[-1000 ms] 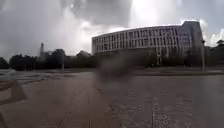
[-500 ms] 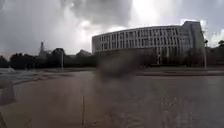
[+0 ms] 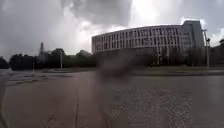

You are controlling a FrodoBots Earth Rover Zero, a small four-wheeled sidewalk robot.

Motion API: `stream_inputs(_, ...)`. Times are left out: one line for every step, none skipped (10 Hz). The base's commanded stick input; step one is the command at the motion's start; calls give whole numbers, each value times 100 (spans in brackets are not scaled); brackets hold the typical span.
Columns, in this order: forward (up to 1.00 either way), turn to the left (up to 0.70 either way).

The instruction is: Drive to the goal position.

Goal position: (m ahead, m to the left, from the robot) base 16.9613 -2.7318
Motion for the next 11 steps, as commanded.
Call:
stream_inputs(70, 0)
stream_inputs(70, 0)
stream_inputs(70, 0)
stream_inputs(70, 0)
stream_inputs(70, 0)
stream_inputs(70, 0)
stream_inputs(70, 0)
stream_inputs(70, 0)
stream_inputs(70, 0)
stream_inputs(70, 0)
stream_inputs(70, 0)
